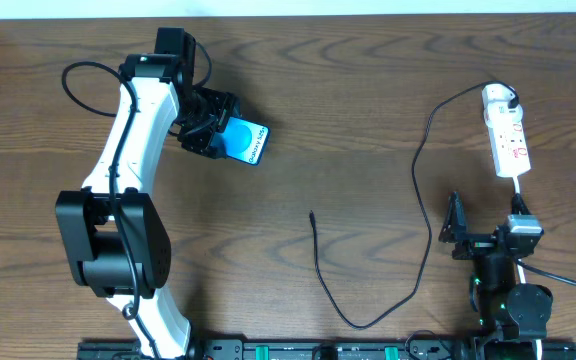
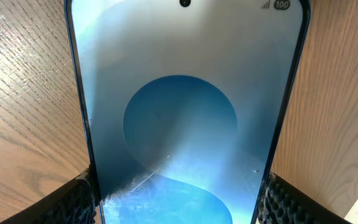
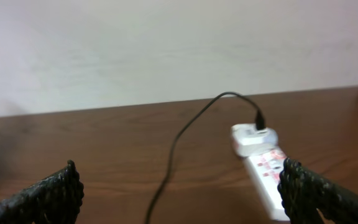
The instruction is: Plug charger to phone and switch on socket
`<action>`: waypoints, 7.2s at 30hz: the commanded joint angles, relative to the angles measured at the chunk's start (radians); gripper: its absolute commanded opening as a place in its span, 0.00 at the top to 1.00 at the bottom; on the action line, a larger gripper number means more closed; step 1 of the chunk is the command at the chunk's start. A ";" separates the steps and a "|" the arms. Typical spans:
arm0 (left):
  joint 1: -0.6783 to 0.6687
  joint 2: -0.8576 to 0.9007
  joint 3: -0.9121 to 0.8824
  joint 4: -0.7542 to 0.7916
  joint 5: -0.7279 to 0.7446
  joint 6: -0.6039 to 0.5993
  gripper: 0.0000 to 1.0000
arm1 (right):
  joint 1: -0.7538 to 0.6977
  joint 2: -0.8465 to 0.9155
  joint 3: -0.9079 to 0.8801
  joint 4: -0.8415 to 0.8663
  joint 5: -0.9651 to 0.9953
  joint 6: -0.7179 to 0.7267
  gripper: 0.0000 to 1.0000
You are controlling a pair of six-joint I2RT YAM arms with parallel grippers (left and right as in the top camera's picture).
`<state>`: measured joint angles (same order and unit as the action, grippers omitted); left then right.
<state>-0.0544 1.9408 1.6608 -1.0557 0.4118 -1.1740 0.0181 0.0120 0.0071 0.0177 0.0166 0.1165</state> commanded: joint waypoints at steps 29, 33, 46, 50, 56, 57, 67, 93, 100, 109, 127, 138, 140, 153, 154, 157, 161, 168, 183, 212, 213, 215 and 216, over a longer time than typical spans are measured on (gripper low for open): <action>0.002 -0.035 0.013 -0.007 -0.002 -0.034 0.93 | -0.162 1.658 0.879 0.337 -1.362 0.520 0.01; 0.001 -0.035 0.013 -0.008 -0.002 -0.056 0.93 | -0.064 1.761 0.879 0.442 -1.327 0.617 0.01; -0.076 -0.034 0.013 -0.010 -0.014 -0.172 0.93 | 0.211 1.828 0.879 0.522 -1.091 0.844 0.10; -0.106 -0.034 0.013 -0.010 -0.036 -0.221 0.93 | 0.248 1.828 0.879 0.529 -1.072 0.906 0.18; -0.156 -0.034 0.013 0.004 -0.040 -0.273 0.92 | 0.288 1.828 0.879 0.529 -1.019 1.036 0.17; -0.164 -0.034 0.013 0.014 -0.040 -0.274 0.93 | 0.290 1.828 0.879 0.529 -1.017 1.060 0.17; -0.260 -0.034 0.013 0.051 -0.092 -0.335 0.93 | 0.328 1.828 0.879 0.529 -1.015 1.091 0.18; -0.364 -0.034 0.013 0.055 -0.046 -0.410 0.93 | 0.369 1.828 0.879 0.471 -0.963 0.947 0.70; -0.364 -0.034 0.013 0.055 -0.046 -0.410 0.93 | 0.375 1.828 0.879 0.460 -0.949 0.939 0.83; -0.364 -0.034 0.013 0.054 -0.046 -0.410 0.93 | 0.377 1.828 0.879 0.455 -0.945 0.914 0.97; -0.351 -0.041 0.013 0.047 -0.046 -0.296 0.09 | 0.313 1.828 0.879 0.455 -0.973 0.927 0.99; -0.342 -0.095 0.013 0.072 -0.141 -0.239 0.08 | 0.204 1.828 0.879 0.459 -0.989 1.320 0.99; -0.342 -0.098 0.013 0.108 -0.141 -0.219 0.08 | 0.205 1.828 0.879 0.472 -1.000 1.402 0.99; -0.342 -0.098 0.013 0.250 -0.141 -0.249 0.08 | 0.206 1.828 0.879 0.760 -1.049 1.935 0.98; -0.342 -0.098 0.013 0.261 -0.141 -0.267 0.08 | 0.206 1.828 0.879 0.801 -1.039 1.935 0.98; -0.342 -0.098 0.013 0.281 -0.141 -0.307 0.08 | 0.206 1.828 0.879 0.809 -1.035 1.935 0.98; -0.343 -0.098 0.013 0.317 -0.170 -0.359 0.08 | 0.206 1.828 0.879 0.809 -1.036 1.935 0.98; -0.343 -0.098 0.012 0.340 -0.246 -0.352 0.08 | 0.206 1.827 0.879 0.809 -1.017 1.935 0.98; -0.343 -0.098 0.012 0.389 -0.241 -0.334 0.08 | 0.206 1.826 0.931 0.924 -0.931 1.935 0.99; -0.328 -0.087 0.011 0.679 -0.063 -0.244 0.08 | 0.201 1.826 1.016 0.925 -0.849 1.935 0.99; -0.324 -0.083 0.009 0.680 -0.068 -0.239 0.08 | 0.197 1.826 1.016 0.925 -0.850 1.935 0.99; -0.312 -0.072 -0.001 0.685 -0.060 -0.240 0.08 | 0.190 1.826 1.016 0.925 -0.851 1.935 0.99; -0.306 -0.069 -0.008 0.688 -0.054 -0.240 0.08 | 0.186 1.826 1.016 0.925 -0.853 1.935 0.99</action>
<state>-0.3866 1.8629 1.6611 -0.3767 0.3607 -1.4490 0.2211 1.8427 0.9920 0.9321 -0.8558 2.0453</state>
